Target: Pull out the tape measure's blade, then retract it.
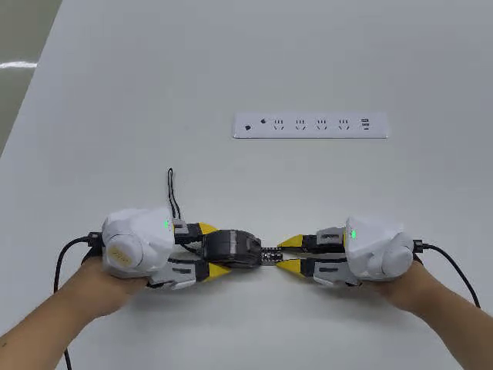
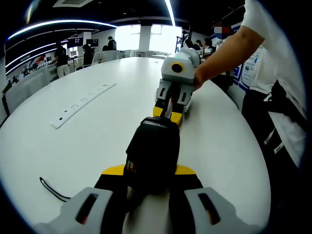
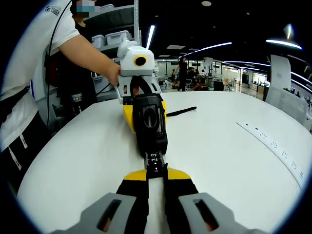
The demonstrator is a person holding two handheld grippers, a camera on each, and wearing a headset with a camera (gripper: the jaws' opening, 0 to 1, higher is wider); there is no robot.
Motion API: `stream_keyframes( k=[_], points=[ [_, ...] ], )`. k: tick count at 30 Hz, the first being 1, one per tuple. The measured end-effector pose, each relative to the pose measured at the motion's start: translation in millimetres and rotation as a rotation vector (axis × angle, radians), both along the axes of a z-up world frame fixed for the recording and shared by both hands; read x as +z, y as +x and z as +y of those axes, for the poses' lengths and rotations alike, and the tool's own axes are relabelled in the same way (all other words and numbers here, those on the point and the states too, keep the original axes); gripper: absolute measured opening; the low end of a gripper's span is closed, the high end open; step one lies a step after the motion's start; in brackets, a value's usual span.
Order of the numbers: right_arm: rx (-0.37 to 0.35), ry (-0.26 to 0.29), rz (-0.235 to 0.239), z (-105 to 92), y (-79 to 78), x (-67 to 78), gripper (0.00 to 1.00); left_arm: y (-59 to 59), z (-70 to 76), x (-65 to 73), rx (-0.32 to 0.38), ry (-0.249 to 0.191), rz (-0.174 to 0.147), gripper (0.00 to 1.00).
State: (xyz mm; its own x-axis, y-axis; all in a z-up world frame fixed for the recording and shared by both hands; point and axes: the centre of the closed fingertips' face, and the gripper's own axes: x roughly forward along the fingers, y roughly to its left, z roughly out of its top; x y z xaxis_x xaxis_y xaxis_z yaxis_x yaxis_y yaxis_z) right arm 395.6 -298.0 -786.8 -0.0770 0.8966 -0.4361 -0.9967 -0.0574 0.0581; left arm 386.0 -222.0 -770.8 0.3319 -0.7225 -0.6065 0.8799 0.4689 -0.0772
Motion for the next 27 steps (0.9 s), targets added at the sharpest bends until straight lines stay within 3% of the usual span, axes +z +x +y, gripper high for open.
stream_keyframes(
  k=[27],
  points=[
    [-0.024, 0.004, 0.032, -30.0, 6.4, 2.7, 0.08, -0.7, -0.6, -0.4, 0.000, 0.004, 0.006, 0.28]
  ],
)
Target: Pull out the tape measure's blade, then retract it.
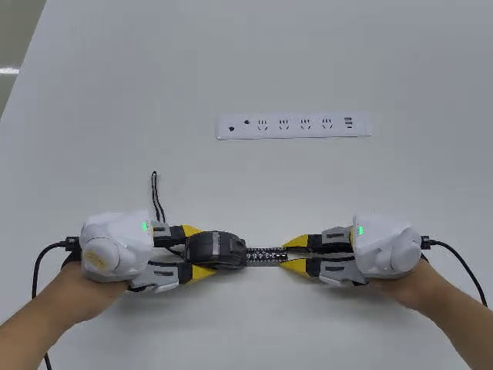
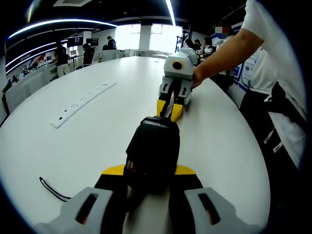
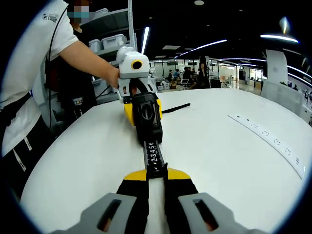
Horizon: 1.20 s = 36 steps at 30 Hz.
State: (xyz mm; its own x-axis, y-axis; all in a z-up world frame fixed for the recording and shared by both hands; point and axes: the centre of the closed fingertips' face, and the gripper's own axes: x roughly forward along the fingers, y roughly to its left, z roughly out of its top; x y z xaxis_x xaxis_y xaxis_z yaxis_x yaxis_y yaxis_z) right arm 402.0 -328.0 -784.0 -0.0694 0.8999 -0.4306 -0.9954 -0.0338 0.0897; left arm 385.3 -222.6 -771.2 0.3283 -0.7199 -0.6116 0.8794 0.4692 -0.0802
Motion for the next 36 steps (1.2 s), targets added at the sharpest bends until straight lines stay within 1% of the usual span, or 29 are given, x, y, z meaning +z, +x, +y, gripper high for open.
stream_keyframes(
  k=[11, 12, 15, 27, 36],
  points=[
    [-0.020, 0.000, 0.015, -20.9, 2.7, -1.1, 0.08, 0.5, -0.7, -0.5, -0.006, 0.009, 0.002, 0.28],
    [-0.024, 0.002, 0.022, -23.3, 3.2, -1.0, 0.08, 0.3, -0.1, -0.8, -0.008, 0.008, 0.002, 0.28],
    [-0.031, 0.004, 0.022, -28.9, 4.5, -1.0, 0.08, 0.3, -0.2, -0.7, -0.008, 0.005, 0.003, 0.28],
    [-0.050, 0.003, 0.043, -55.8, 7.8, -2.5, 0.08, -0.9, -3.9, 3.1, -0.018, 0.009, 0.006, 0.28],
    [-0.055, 0.015, 0.054, -62.4, 9.1, -0.4, 0.08, -1.3, -3.8, 3.9, -0.022, 0.014, 0.010, 0.28]
  ],
)
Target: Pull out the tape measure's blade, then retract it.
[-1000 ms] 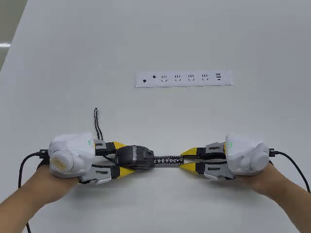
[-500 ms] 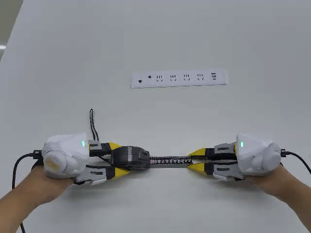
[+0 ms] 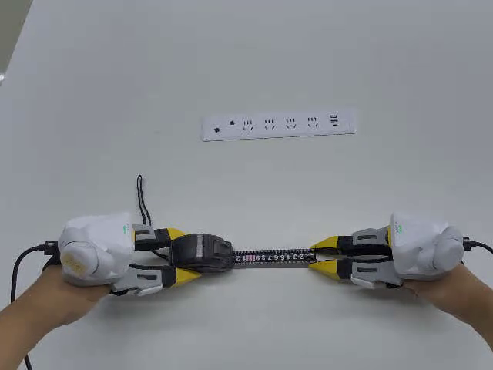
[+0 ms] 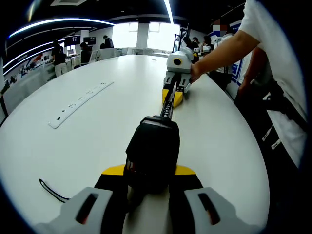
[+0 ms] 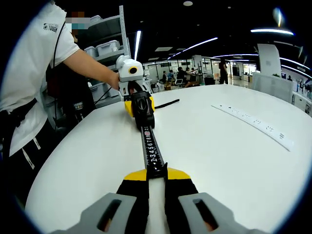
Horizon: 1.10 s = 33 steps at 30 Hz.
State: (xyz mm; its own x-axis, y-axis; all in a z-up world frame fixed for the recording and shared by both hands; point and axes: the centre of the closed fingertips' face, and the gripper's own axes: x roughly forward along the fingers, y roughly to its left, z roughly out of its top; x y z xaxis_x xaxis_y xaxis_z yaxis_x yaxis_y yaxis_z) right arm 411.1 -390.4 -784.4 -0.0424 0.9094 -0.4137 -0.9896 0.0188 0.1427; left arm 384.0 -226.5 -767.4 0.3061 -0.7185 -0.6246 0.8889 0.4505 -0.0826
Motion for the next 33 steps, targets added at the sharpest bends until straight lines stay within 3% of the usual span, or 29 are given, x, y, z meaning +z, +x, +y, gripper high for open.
stream_keyframes(
  k=[33],
  points=[
    [-0.050, 0.021, 0.054, -46.1, 6.0, 7.6, 0.08, 0.6, 3.1, -2.8, 0.001, 0.011, 0.004, 0.28]
  ],
)
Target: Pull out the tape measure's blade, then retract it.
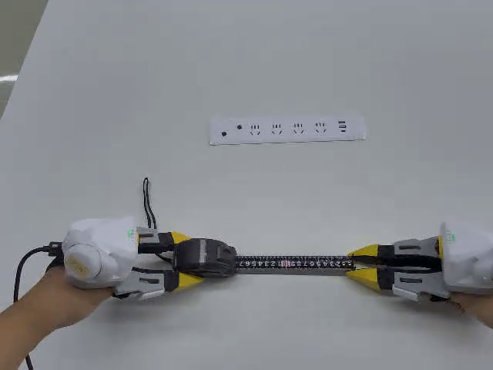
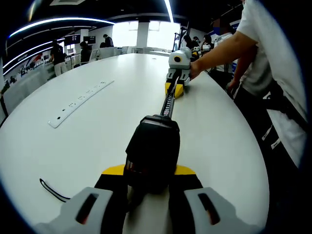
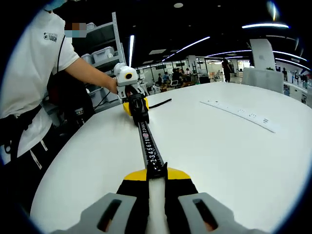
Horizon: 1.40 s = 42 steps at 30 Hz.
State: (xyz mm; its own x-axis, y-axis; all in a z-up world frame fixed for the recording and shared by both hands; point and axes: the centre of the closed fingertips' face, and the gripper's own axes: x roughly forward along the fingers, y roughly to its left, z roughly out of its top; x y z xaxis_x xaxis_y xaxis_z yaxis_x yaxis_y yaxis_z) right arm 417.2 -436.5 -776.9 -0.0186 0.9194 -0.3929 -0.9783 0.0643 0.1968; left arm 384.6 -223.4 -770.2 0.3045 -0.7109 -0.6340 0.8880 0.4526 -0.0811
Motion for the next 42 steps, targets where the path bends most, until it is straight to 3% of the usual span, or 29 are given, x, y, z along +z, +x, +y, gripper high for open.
stream_keyframes(
  k=[9, 33, 42],
  points=[
    [0.005, 0.007, 0.005, -1.7, -1.8, 4.3, 0.07, -0.2, 1.4, -1.8, 0.000, 0.007, 0.003, 0.28],
    [-0.026, 0.001, 0.020, -38.9, 5.0, 4.0, 0.07, 0.4, 1.7, -2.6, -0.006, 0.013, 0.008, 0.28],
    [-0.030, -0.008, 0.021, -42.7, 5.5, 1.4, 0.07, 0.5, 1.8, -2.7, -0.003, 0.016, 0.007, 0.28]
  ],
)
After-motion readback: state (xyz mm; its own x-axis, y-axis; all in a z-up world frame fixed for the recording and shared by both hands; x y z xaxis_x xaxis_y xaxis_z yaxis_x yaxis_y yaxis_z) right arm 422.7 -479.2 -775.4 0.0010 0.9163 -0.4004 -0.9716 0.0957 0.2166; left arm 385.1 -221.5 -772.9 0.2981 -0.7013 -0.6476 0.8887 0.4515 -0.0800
